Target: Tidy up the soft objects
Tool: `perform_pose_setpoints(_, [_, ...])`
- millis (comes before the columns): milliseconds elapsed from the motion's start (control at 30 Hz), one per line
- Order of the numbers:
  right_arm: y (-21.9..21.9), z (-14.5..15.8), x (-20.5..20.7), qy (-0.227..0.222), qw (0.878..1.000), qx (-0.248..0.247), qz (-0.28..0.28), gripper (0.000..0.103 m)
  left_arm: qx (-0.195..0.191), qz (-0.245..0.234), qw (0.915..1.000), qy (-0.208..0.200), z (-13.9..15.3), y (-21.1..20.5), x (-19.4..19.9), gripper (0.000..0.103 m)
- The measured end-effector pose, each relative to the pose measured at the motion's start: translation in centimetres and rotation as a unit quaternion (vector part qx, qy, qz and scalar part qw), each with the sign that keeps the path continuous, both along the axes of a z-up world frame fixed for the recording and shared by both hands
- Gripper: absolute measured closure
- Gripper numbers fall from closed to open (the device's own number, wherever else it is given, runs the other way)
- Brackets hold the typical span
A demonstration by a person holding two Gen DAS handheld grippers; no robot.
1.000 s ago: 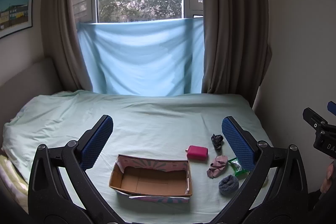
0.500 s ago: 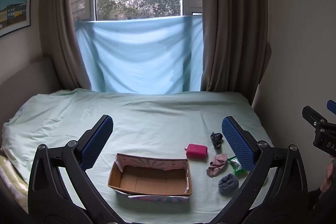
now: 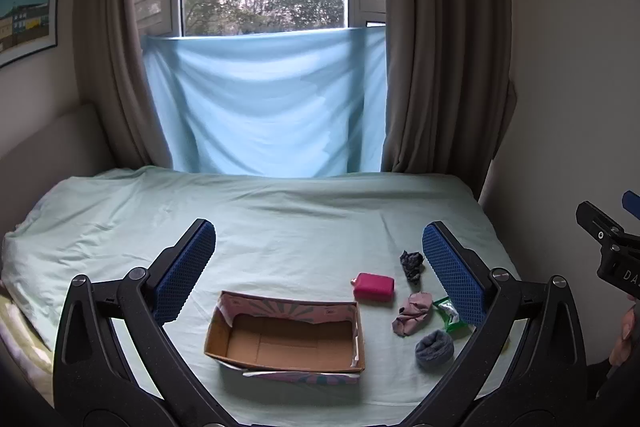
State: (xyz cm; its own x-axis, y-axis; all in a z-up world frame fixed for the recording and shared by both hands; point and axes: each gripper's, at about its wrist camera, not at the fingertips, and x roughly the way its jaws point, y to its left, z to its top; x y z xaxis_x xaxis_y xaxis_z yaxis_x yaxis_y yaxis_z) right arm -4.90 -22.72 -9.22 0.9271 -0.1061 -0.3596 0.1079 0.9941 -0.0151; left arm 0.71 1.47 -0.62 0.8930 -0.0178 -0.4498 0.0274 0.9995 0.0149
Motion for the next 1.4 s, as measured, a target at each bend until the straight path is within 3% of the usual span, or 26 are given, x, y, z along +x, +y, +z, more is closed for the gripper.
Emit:
perform_pose_setpoints(600, [0.2,0.2,1.1,0.008,1.0,-0.004,-0.006,0.0,-0.001,-0.015,0.9998,0.015,0.0,0.2,1.3,0.0])
perform_pose_setpoints(833, [0.1,-1.3,3.1,0.038,0.998,-0.003,-0.04,0.0,0.016,-0.073,0.9961,0.047,-1.8,0.4,4.7,0.0])
perform_pose_setpoints(1067, [-0.9,-5.5,6.2,0.084,0.991,0.014,-0.101,0.0,0.06,-0.176,0.9783,0.092,-7.2,-0.7,10.7,0.0])
perform_pose_setpoints(1267, [-2.1,-10.8,9.9,0.121,0.984,0.013,-0.132,0.0,0.083,-0.256,0.9547,0.127,-13.5,-2.9,17.1,0.0])
perform_pose_setpoints(1400, [-3.0,-14.5,12.6,0.144,0.98,0.018,-0.137,0.0,0.122,-0.302,0.9343,0.145,-18.1,-5.6,21.0,0.0])
